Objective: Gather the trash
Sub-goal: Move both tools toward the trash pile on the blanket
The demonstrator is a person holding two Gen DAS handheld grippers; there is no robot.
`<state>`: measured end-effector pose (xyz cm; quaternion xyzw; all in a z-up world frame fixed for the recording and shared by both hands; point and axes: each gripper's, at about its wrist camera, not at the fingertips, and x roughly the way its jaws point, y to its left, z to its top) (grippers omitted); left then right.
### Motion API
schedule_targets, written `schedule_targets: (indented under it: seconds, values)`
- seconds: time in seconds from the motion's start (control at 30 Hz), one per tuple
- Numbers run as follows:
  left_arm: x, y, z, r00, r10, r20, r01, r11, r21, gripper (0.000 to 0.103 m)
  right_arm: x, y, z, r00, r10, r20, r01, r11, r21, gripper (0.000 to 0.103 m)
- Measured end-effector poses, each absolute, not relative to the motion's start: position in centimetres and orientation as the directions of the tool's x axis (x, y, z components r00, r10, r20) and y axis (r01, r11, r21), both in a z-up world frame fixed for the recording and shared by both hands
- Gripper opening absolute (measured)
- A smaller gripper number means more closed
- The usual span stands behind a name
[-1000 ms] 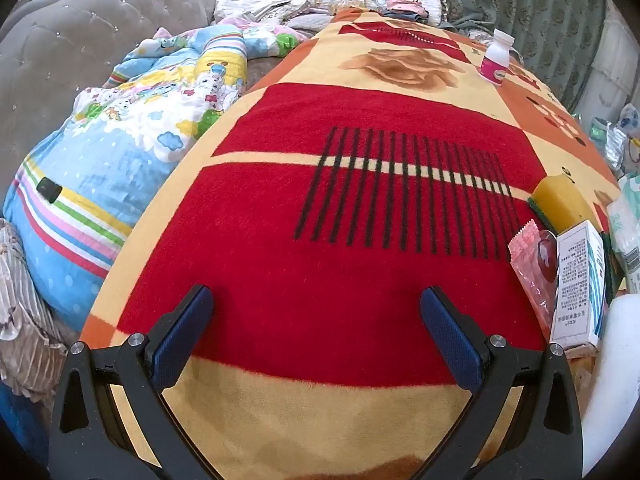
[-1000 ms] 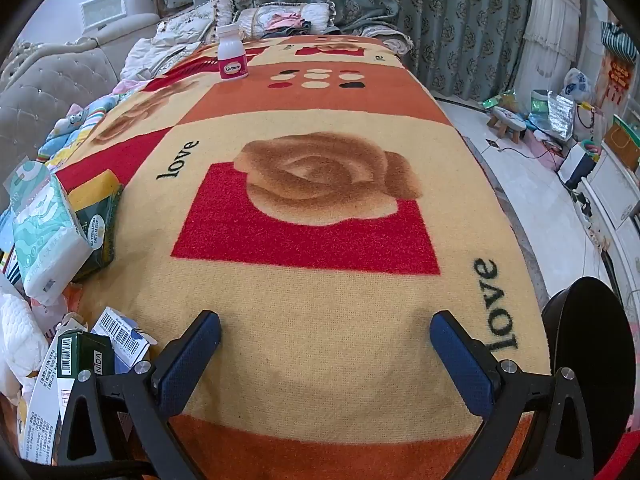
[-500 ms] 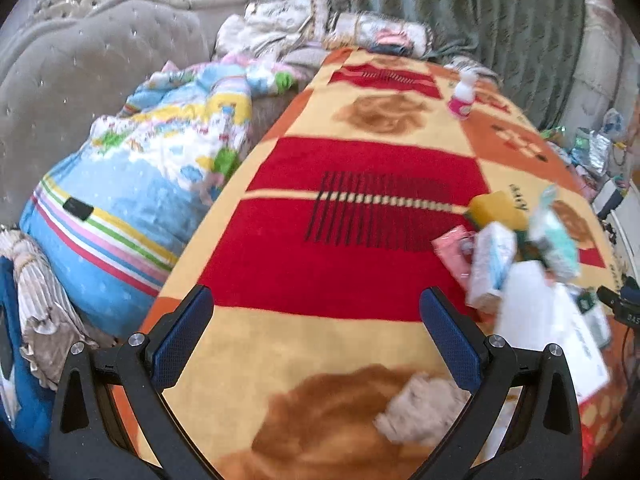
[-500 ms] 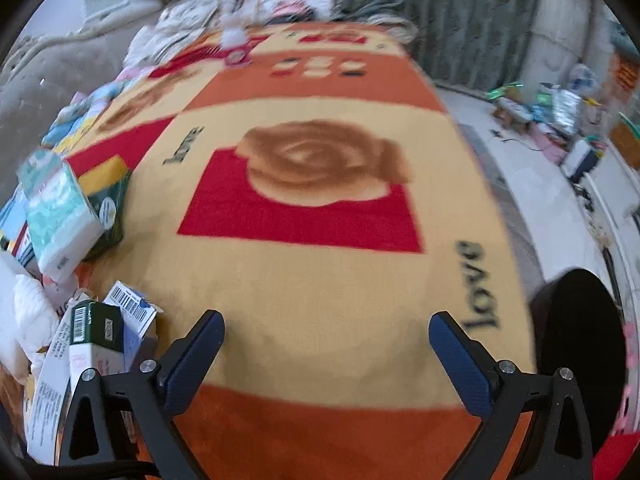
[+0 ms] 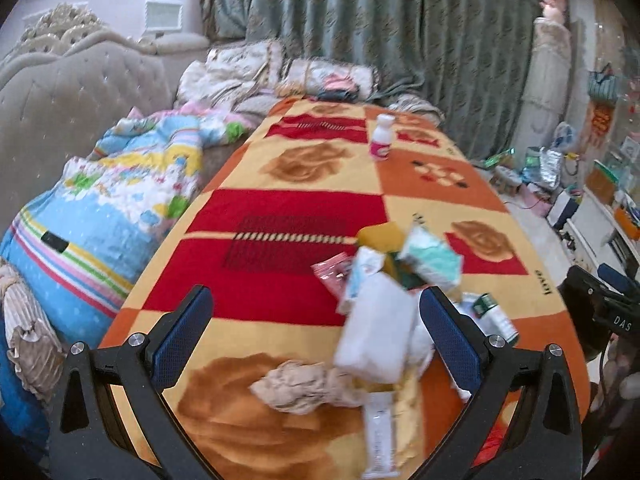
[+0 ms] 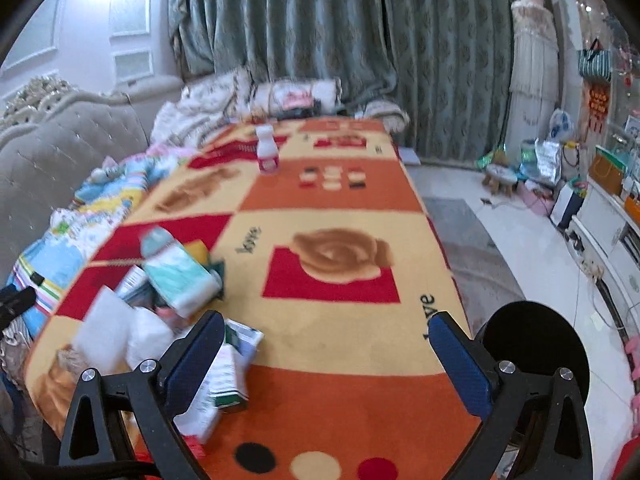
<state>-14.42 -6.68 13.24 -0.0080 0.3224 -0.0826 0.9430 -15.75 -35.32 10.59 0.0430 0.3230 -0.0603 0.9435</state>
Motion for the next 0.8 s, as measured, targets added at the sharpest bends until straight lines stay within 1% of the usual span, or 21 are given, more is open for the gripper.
schedule_targets:
  seconds: [0.1,0.3,0.63,0.8]
  values:
    - [-14.8,-7.6,13.6,0.783,-0.176,-0.596,0.168,0.983,-0.070,0.103,-16.7,-34.4,11.8,0.816,-0.096,-0.570,0.139,0.990,0.033,0.102]
    - [-15.7,-8.7,14.2,0.795,-0.195,-0.574,0.189,0.979,-0.072,0.103,-17.7,-32.9,13.1,0.844,-0.084,-0.529,0.111,0.994,0.020,0.102]
    - [-16.4,-8.7,14.7,0.816,-0.203,-0.542,0.187,0.979,-0.086,0.103,-18.4,-32.1,14.0,0.867,-0.061,-0.495,0.091,0.995,0.038,0.102]
    - [-16.4,-8.7,14.6,0.818,-0.203,-0.539,0.185,0.979,-0.089,0.103,-18.6,-31.8,14.2,0.873,-0.053,-0.486,0.082,0.996,0.040,0.102]
